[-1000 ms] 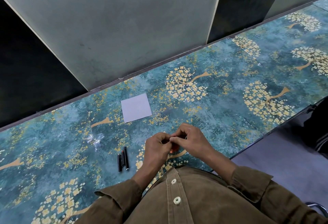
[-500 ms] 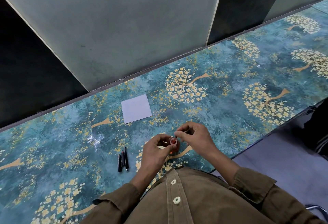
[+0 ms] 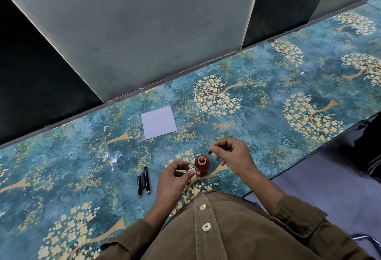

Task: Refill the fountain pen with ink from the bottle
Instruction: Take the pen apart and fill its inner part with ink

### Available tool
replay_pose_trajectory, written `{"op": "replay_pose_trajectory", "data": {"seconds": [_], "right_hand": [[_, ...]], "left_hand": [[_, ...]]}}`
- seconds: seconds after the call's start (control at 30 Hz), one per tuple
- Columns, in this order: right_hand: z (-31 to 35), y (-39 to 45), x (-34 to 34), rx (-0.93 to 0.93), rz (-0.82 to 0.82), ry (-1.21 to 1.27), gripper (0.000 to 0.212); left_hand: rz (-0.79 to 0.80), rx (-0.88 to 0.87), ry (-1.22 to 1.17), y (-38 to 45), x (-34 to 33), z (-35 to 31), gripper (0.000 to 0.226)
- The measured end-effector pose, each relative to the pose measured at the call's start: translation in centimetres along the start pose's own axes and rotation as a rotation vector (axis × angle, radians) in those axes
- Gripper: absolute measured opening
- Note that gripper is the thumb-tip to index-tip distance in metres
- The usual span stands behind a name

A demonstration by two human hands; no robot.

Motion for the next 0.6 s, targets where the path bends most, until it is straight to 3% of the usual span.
{"op": "replay_pose_trajectory", "data": {"seconds": [0.37,0.5,0.6], "right_hand": [[-2.2,-0.6,0.3,-0.147,-0.049,0.182,0.010],[-3.3,-1.6,0.1,-0.271,-0.058,0.406,0.010],[-3.3,-2.5,-0.8,-0.364,-0.010,0.590,0.022]], "left_hand": [[-0.016,0.026,-0.054,-0.8,0.2,1.0,0.022],[0.005,0.045,-0.121,-1.2,-0.3,1.2,0.021],[0.038,0.047,-0.189,-1.9,-0.7,0.5,0.017]]}}
Point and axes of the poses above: each hand's wrist, its own y-axis towards the middle knuckle, its own x-axis out of the back of the hand, z = x × y, the point moved 9 cm from there along y, towards the middle knuckle, and after that the axes turned 3 degrees about z, right-handed, at the moved point
